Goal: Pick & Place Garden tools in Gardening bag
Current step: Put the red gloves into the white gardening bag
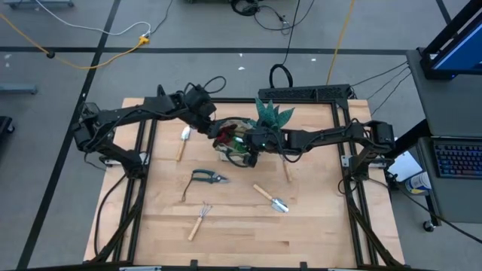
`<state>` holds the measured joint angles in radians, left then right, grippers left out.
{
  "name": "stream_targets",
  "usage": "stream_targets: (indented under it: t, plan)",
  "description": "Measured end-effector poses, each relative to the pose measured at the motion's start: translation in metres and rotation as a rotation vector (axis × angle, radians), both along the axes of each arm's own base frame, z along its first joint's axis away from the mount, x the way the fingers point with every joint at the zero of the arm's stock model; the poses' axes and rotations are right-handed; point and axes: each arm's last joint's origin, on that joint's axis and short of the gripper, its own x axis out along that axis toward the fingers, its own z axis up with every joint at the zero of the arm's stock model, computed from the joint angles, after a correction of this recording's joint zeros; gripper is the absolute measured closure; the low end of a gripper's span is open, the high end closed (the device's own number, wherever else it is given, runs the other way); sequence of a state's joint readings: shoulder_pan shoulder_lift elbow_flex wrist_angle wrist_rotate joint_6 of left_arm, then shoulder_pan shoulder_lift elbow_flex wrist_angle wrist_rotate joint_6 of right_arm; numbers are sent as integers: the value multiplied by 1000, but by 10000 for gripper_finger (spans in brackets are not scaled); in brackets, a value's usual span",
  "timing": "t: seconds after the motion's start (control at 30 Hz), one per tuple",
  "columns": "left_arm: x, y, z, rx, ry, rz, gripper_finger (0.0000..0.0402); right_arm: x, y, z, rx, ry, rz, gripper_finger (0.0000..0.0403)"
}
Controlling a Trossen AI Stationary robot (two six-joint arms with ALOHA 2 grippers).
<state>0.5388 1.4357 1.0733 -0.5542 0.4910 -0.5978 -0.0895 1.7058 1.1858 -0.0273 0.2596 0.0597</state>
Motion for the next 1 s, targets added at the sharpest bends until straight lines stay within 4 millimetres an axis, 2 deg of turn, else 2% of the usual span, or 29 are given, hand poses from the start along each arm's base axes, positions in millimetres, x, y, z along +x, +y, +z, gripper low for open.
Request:
stream_targets:
  t: [0.1, 0.33, 0.7, 1.0]
  plan:
    - [0, 0, 0, 1, -13, -19, 362, 0, 0, 0, 1, 0, 1, 345]
    - [0, 0, 1, 24, -24, -60, 358, -1, 0, -1, -13, 14, 13, 300]
    - [-3, -3, -3, 148, -2, -209, 321, 0, 7, 0, -86, 37, 84, 257]
    - [-10, -7, 9, 187, -34, -211, 320, -10, 19, 29, -105, -40, 119, 220]
